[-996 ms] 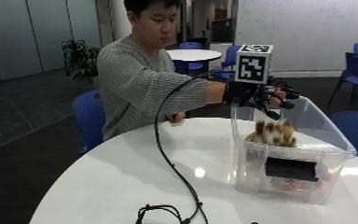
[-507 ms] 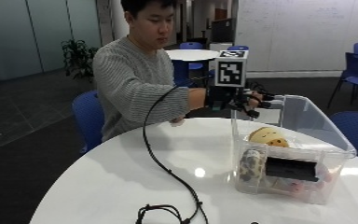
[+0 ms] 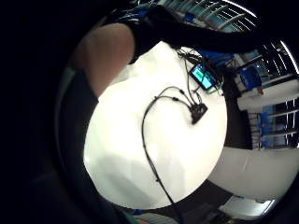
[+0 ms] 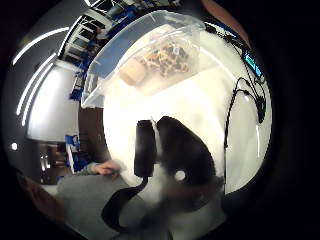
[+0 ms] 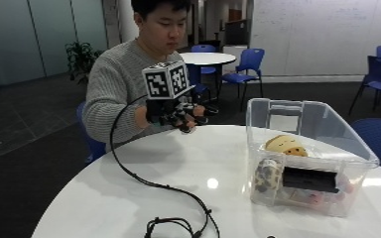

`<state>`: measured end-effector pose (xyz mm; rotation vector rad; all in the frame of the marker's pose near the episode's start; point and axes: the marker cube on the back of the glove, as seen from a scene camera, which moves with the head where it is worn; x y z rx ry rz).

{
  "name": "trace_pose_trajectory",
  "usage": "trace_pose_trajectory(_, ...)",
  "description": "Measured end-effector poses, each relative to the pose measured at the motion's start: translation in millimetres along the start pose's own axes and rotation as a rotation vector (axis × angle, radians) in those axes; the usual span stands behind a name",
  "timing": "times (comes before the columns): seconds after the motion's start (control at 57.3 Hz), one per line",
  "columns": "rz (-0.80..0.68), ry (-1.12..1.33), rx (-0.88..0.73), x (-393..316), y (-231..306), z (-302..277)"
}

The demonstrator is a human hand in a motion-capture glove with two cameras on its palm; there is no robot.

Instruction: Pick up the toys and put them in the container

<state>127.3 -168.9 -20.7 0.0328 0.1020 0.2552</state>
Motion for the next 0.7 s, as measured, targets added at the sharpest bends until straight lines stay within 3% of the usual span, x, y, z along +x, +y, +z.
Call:
trace_pose_trajectory(0.367,-0.016,-0.137,-0.079,-65,197,85)
trace_pose_trajectory(0.699,-0.018,-0.088,-0.112,-64,203,90)
